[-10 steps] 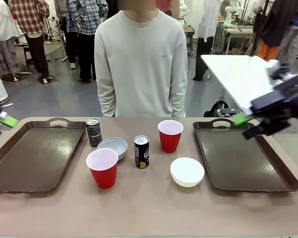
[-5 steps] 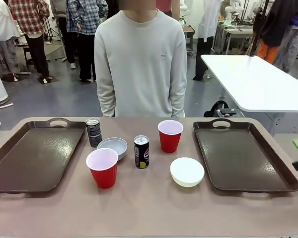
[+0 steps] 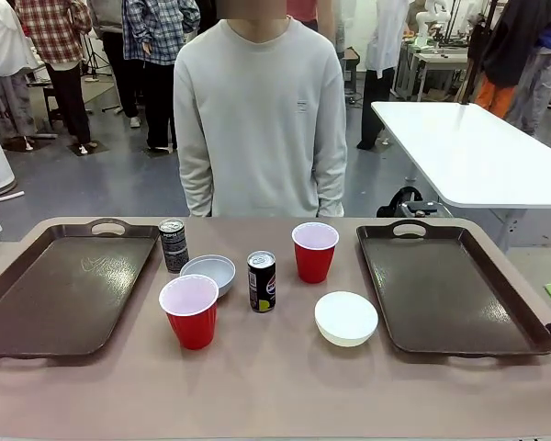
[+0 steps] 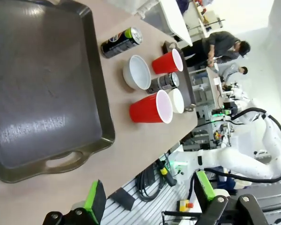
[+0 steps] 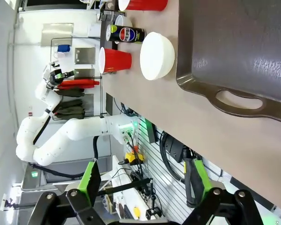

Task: Prepare tableware on both trays.
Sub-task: Pick up a Picnic Bowl from the table and place it on a Handle tray.

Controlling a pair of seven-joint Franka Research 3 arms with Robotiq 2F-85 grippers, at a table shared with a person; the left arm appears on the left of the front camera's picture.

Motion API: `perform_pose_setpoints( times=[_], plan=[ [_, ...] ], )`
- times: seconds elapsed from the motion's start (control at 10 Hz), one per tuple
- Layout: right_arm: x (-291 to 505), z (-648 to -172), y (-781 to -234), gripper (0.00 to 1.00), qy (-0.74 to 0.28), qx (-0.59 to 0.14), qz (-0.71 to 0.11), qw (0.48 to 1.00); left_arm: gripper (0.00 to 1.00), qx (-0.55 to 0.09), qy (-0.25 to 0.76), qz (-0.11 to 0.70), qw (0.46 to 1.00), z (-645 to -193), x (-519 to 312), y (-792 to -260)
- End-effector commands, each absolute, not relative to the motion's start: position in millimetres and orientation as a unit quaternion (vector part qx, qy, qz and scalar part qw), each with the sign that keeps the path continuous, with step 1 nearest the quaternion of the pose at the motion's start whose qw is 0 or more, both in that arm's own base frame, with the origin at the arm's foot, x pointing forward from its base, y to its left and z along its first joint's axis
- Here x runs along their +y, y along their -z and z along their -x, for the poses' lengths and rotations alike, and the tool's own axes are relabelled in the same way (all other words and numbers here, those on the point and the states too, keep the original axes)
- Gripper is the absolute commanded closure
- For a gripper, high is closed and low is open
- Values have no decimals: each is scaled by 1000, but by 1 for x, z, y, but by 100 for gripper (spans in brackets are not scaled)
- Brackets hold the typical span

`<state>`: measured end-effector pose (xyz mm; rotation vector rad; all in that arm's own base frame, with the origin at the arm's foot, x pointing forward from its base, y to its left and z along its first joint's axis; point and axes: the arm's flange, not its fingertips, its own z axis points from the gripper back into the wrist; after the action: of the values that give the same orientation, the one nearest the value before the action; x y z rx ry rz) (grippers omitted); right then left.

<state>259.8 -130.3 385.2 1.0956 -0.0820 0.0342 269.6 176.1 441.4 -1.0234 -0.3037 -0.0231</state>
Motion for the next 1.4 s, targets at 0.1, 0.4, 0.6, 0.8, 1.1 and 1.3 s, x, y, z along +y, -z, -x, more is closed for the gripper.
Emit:
perform_pose_setpoints(
  times=[0.1,0.4,0.6,0.8,1.1,1.3],
  plan=[
    [-130,-260,-385,0,-16,-39,-521,853,0,-145,11,488,861,-270,176,-441],
    [-130,-260,-385,0,-16,-39,-521,853,0,-145,11,488,861,-270,176,-441],
    [-130,-260,-385,0,-16,-39,-521,853,0,-145,11,488,861,-270,176,-441],
    [-130,-260,-385,0,-16,-39,-521,853,0,-145,11,488,861,-270,176,-441],
    [-130,-260,-385,0,-16,-39,-521,853,0,-145,11,488,861,-270,176,-441],
    [-130,-260,-385,0,-16,-39,-521,853,0,-139,8,479,867,-269,175,-440]
  ],
)
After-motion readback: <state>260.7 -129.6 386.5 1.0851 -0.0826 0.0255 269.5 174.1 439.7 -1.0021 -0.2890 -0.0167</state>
